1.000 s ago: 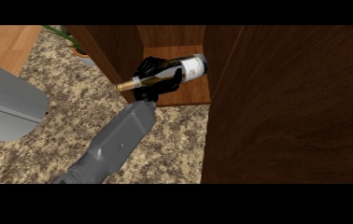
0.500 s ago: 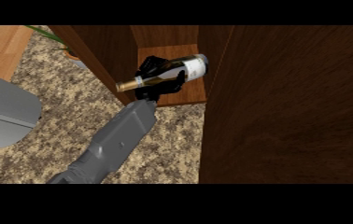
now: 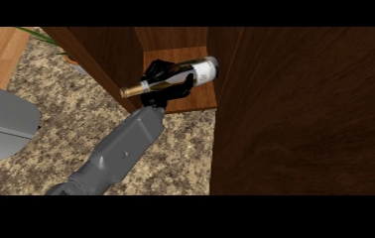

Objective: Pick up the wine, place it into the cabinet and close the cabinet

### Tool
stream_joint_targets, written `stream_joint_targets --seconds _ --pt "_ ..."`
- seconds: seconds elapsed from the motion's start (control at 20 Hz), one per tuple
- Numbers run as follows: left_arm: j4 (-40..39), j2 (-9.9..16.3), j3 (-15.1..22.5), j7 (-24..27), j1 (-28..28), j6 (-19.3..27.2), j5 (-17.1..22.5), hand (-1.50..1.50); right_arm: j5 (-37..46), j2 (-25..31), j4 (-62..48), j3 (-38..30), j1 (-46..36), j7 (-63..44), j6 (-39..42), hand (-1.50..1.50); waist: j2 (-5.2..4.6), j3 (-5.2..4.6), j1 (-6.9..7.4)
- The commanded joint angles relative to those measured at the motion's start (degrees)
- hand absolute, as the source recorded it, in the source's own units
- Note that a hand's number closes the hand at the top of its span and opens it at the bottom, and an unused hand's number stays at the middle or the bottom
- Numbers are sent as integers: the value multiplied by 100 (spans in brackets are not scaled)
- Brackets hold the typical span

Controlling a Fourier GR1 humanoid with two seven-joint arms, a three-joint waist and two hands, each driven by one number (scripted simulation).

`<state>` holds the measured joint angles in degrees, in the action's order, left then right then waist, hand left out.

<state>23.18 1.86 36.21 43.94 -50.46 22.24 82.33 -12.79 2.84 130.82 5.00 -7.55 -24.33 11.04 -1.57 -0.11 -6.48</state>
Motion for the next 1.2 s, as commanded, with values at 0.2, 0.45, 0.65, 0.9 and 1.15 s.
stream_joint_targets --seconds 0.2,0.45,0.65,0.9,1.15 --pt "197 -176 132 211 -354 290 567 -150 -16 90 136 39 125 -55 97 -150 4 -3 -119" --pt "19 -175 259 180 -514 363 754 -150 48 -17 -132 81 57 116 80 -150 -20 -1 -65" --pt "-86 -176 488 139 -594 537 765 -150 46 9 -96 -79 -139 -5 -47 -150 8 0 36" --pt "-347 -174 817 258 -914 866 515 -150 20 18 -126 84 -1 23 84 -150 -23 3 -78" --pt "-397 -180 1055 214 -1075 742 416 -150 21 20 30 78 1 -77 23 -150 -19 3 -59"
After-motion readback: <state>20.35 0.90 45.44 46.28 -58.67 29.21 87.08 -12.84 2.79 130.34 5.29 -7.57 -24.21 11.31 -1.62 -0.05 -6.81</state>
